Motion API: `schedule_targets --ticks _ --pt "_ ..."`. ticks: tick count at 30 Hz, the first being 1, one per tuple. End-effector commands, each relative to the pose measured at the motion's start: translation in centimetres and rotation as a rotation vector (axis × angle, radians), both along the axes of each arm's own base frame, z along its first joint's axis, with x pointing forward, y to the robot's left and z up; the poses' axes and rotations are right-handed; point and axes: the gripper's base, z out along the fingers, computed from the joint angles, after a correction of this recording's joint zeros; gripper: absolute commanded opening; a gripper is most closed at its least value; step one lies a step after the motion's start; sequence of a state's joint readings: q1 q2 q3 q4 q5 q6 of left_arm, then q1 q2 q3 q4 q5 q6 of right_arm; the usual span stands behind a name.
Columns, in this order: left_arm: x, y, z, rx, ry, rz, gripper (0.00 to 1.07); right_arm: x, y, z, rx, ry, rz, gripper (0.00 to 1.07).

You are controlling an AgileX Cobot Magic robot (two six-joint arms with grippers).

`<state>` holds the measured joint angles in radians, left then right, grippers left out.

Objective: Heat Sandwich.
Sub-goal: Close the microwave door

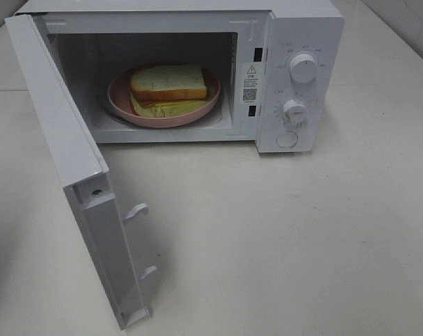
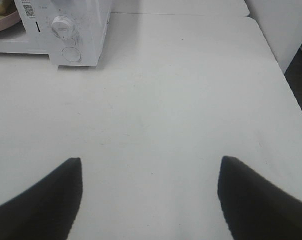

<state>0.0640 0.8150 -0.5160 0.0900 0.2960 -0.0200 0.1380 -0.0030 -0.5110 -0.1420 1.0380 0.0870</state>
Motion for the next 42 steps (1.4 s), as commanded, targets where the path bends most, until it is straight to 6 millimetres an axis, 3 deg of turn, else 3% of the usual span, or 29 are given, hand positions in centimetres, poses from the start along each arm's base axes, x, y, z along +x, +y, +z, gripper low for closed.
schedule_targets --ticks 1,9,20,35,42 --pt "0.9 -0.1 -1.6 -0.029 -0.103 -0.003 0.00 -0.3 0.0 -0.1 -0.001 -0.035 -0.002 0.72" --pt "0.7 -0.3 -5.1 -0.034 -0.289 -0.026 0.00 -0.3 0.0 -0.1 -0.001 -0.035 -0.002 0.72" --pt "2.8 -1.0 -6.9 -0.087 -0.343 -0.108 0.00 -0.3 0.0 -0.1 -0.001 -0.035 -0.002 0.72" --pt "5.2 -3.4 -8.6 -0.208 -0.427 -0.373 0.00 -0.3 0.0 -0.1 -0.001 -0.035 -0.002 0.72" --pt "6.8 -6.1 -8.9 -0.215 -0.402 -0.505 0.00 -0.3 0.0 -0.1 -0.001 -0.035 -0.002 0.72"
